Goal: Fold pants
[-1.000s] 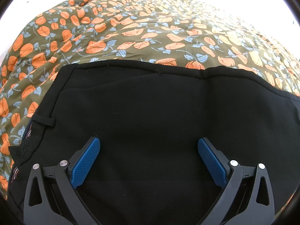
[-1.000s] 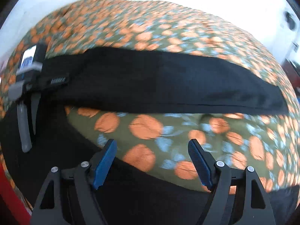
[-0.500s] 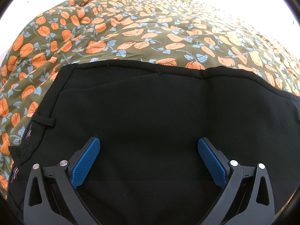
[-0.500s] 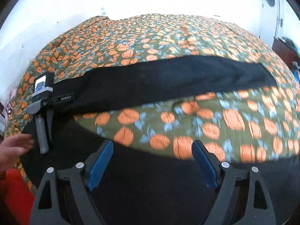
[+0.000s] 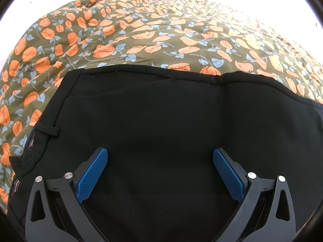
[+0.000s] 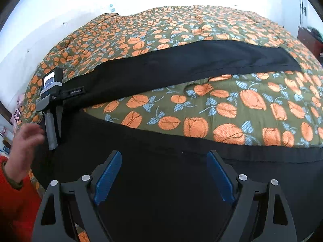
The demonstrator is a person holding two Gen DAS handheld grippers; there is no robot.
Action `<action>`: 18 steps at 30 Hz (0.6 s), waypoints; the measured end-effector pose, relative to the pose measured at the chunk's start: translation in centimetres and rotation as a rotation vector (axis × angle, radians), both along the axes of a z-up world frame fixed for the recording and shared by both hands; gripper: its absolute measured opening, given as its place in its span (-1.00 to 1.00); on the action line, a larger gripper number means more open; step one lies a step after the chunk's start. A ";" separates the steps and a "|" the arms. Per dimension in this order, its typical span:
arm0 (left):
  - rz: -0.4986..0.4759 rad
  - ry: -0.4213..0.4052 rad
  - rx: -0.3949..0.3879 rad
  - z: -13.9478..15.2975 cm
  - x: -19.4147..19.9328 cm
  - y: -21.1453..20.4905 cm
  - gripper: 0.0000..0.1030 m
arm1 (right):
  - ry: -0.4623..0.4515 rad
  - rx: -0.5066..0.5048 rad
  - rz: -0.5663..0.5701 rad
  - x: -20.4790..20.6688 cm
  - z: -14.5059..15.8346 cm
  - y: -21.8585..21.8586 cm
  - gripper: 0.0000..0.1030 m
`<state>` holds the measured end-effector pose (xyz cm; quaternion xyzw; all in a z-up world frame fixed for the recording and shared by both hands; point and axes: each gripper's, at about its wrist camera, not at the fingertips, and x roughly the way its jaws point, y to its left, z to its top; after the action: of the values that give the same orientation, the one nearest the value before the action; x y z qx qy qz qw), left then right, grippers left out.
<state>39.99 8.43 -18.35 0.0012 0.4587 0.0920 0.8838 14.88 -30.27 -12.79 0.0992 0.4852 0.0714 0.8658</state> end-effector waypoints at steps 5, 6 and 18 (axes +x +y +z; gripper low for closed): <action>0.000 0.001 -0.005 0.0 0.1 0.1 0.99 | -0.027 0.016 0.049 -0.2 1.0 1.3 0.66; 0.000 0.002 -0.001 -0.1 0.0 0.1 0.99 | -0.041 0.020 0.055 0.1 1.4 1.4 0.66; -0.047 -0.013 -0.240 6.4 -9.2 5.1 0.99 | 0.167 0.442 0.309 22.7 -0.2 12.5 0.89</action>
<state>30.78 13.53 -11.93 -0.0944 0.4604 0.0159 0.8825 37.57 -17.77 -12.97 0.2161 0.5369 0.2985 0.7589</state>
